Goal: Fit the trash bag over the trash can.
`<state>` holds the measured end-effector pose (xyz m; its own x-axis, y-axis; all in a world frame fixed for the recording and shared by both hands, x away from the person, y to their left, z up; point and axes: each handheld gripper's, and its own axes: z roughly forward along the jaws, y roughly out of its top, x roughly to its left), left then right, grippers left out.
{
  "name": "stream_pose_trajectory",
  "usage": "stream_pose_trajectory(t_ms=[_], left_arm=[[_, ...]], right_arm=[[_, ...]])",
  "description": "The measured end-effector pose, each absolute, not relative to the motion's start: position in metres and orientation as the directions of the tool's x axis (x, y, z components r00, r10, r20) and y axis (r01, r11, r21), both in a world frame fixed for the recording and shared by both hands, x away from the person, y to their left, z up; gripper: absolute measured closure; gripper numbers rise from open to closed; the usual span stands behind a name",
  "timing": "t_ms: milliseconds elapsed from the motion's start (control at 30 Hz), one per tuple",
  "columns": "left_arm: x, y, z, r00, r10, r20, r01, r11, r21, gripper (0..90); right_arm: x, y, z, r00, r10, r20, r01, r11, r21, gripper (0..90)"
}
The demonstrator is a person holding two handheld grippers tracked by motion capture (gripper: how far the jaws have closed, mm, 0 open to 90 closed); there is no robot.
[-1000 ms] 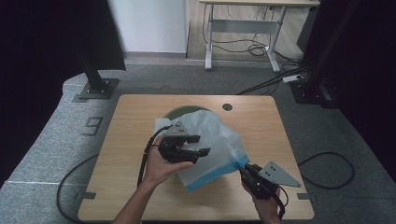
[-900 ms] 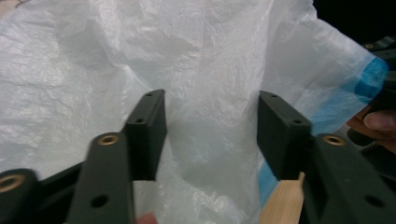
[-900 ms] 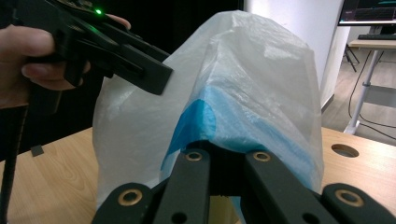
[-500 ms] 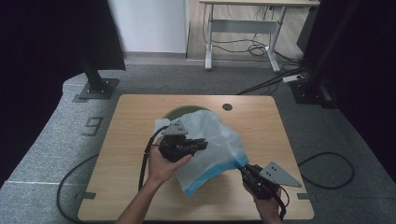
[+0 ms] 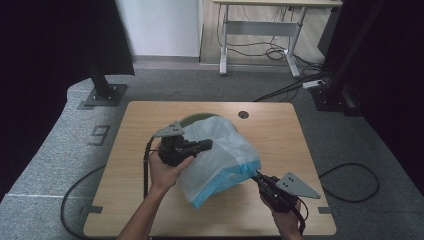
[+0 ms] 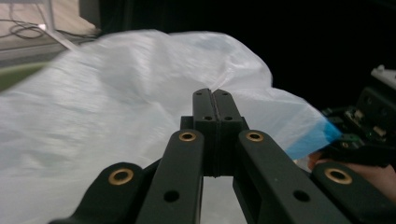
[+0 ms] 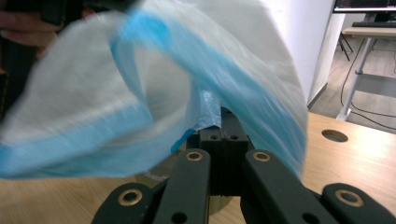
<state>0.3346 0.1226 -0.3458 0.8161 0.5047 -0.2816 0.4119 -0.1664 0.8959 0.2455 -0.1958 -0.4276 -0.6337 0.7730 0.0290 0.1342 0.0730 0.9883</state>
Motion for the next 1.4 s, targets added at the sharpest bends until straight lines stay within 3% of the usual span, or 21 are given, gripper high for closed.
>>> stream_pose_trajectory(t_ms=[800,1400], left_arm=[[0.349,0.206,-0.355,0.697,0.658,-0.284,0.455,-0.1,0.885,90.0],[0.335,0.251,-0.383,0.657,0.688,-0.309,0.479,-0.065,0.875,90.0]], right_arm=[[0.268,-0.218,-0.438,-0.564,0.826,0.031,0.197,0.098,0.975,89.1],[0.264,-0.231,-0.456,-0.551,0.835,0.008,0.214,0.132,0.968,89.1]])
